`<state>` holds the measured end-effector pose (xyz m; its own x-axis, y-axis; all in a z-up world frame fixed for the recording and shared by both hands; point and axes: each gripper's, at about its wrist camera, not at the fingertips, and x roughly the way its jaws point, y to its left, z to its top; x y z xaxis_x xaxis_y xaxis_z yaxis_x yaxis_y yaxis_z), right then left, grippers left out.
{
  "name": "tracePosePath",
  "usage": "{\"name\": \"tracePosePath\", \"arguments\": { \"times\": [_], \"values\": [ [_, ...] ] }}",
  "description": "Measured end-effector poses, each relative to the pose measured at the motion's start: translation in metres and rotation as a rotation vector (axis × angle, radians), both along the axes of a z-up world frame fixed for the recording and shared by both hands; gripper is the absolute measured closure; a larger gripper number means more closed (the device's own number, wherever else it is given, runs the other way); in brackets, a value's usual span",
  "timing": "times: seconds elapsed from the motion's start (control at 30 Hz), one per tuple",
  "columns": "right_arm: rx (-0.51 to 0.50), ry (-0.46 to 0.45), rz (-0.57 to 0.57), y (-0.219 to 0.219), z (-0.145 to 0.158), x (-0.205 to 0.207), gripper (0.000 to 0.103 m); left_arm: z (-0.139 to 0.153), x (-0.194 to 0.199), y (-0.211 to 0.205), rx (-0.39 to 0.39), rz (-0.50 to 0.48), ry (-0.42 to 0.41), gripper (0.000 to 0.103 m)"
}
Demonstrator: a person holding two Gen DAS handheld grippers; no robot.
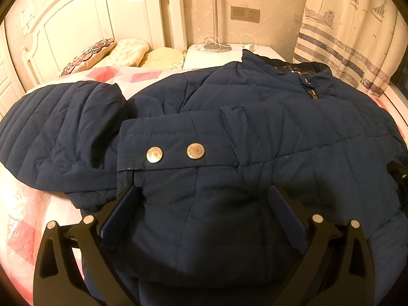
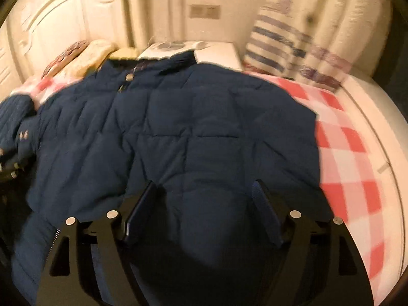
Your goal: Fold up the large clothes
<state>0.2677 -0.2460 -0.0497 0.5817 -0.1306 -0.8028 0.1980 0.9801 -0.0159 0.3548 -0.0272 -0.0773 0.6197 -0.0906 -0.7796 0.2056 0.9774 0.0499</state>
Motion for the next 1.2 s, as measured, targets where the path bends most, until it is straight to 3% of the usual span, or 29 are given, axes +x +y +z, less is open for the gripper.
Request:
{"name": "tracePosePath", "arguments": {
  "times": [0.1, 0.2, 0.3, 0.4, 0.5, 0.57, 0.63, 0.73, 0.93, 1.0, 1.07, 1.13, 1.2],
  "values": [
    [0.028, -0.07, 0.061, 0.03, 0.013, -0.013, 0.024, 0.001, 0.0, 0.001, -0.007, -0.001, -0.001, 0.002],
    [-0.029, 0.002, 0.129, 0.055, -0.01, -0.006, 0.02, 0.004, -0.003, 0.006, -0.04, -0.004, -0.016, 0.002],
    [-0.021, -0.004, 0.113, 0.054, -0.021, -0.002, 0.018, 0.017, -0.009, 0.032, -0.197, -0.008, -0.044, 0.003],
    [0.004, -0.007, 0.112, 0.052, -0.022, -0.003, 0.018, 0.037, -0.01, 0.09, -0.39, 0.108, -0.059, 0.003],
    [-0.011, -0.006, 0.112, 0.055, -0.022, -0.004, 0.018, 0.049, -0.008, 0.184, -0.591, 0.328, -0.098, 0.003],
    [-0.01, -0.006, 0.112, 0.055, -0.022, -0.004, 0.018, 0.047, -0.006, 0.243, -0.67, 0.464, -0.114, 0.003],
    [-0.009, -0.007, 0.112, 0.056, -0.022, -0.003, 0.018, 0.043, -0.001, 0.292, -0.692, 0.571, -0.125, 0.004],
    [-0.007, -0.006, 0.112, 0.056, -0.022, -0.003, 0.017, 0.04, 0.01, 0.356, -0.759, 0.65, -0.163, 0.006],
    [-0.002, -0.007, 0.112, 0.055, -0.022, -0.002, 0.017, 0.041, 0.055, 0.393, -0.678, 0.707, -0.153, 0.011],
    [0.0, -0.007, 0.111, 0.055, -0.023, -0.001, 0.017, 0.04, 0.069, 0.391, -0.59, 0.73, -0.142, 0.023],
    [0.0, -0.007, 0.112, 0.054, -0.022, -0.002, 0.017, 0.04, 0.075, 0.388, -0.541, 0.729, -0.137, 0.081],
    [0.0, -0.008, 0.111, 0.055, -0.022, -0.002, 0.017, 0.047, 0.067, 0.383, -0.566, 0.719, -0.173, 0.093],
    [-0.001, -0.008, 0.111, 0.055, -0.023, -0.002, 0.017, 0.061, 0.055, 0.365, -0.536, 0.704, -0.241, 0.096]
  ]
}}
